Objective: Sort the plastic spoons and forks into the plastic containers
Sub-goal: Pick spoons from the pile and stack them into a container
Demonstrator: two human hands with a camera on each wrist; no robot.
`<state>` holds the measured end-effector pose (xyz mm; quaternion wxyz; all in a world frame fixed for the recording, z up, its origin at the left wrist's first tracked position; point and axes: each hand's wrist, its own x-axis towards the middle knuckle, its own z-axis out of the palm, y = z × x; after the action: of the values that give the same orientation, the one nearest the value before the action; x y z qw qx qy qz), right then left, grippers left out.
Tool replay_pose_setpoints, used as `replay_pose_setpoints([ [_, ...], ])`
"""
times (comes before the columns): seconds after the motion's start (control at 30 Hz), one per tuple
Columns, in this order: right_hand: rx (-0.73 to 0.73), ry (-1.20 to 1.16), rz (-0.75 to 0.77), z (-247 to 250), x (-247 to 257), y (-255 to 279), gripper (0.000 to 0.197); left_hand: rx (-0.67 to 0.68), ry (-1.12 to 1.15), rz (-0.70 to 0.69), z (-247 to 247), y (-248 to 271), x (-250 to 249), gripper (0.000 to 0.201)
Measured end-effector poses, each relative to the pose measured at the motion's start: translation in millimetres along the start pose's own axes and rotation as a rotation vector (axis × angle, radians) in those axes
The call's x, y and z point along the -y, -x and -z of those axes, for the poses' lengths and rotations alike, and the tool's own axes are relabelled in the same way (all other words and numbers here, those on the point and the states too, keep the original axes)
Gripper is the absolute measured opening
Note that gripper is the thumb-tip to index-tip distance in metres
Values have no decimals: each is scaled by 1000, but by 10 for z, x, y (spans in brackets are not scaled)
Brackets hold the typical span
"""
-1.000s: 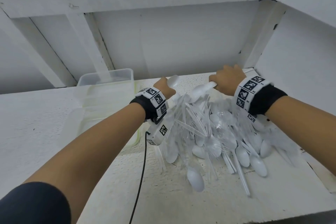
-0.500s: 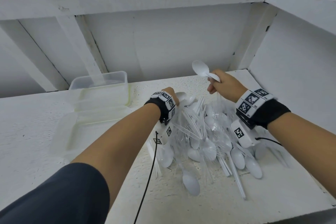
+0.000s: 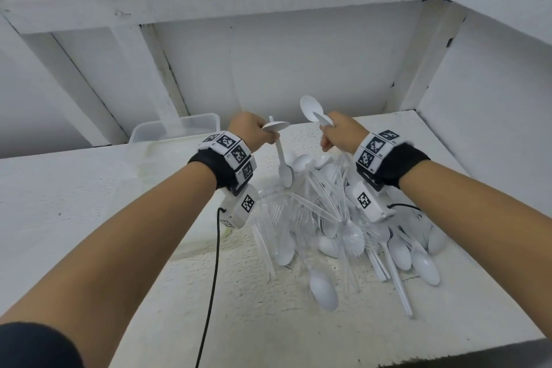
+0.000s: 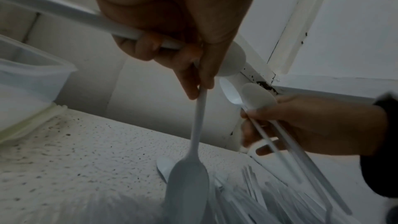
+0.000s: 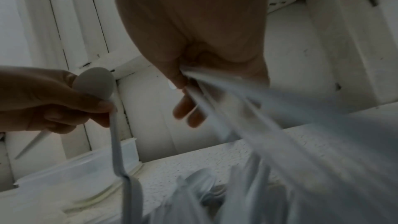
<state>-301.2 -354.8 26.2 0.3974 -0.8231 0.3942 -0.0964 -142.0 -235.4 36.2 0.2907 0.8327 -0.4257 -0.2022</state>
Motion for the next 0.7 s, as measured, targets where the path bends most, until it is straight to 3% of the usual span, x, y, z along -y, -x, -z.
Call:
replay_pose_setpoints([
  [0.1,48,23,45,-57,70,63,21,-16,26,-19,-39,58,-1,17],
  [0.3,-14,-24,125,79,196,168,31,-39,129,-39,8,95,-59,16],
  [0.47,-131,-398,79,208,242,81,14,-39,277,-28,77,125,-92,12],
  [0.57,-84,-211,2,194,192,-82,9,-25,298,20,123,148,-31,16],
  [0.63,-7,8,-8,147,164,-184,23,-23,280,44,161,153,25,9],
  [0.7,67,192,-20,38,149,-304,31,-24,255,75,213,168,90,16],
])
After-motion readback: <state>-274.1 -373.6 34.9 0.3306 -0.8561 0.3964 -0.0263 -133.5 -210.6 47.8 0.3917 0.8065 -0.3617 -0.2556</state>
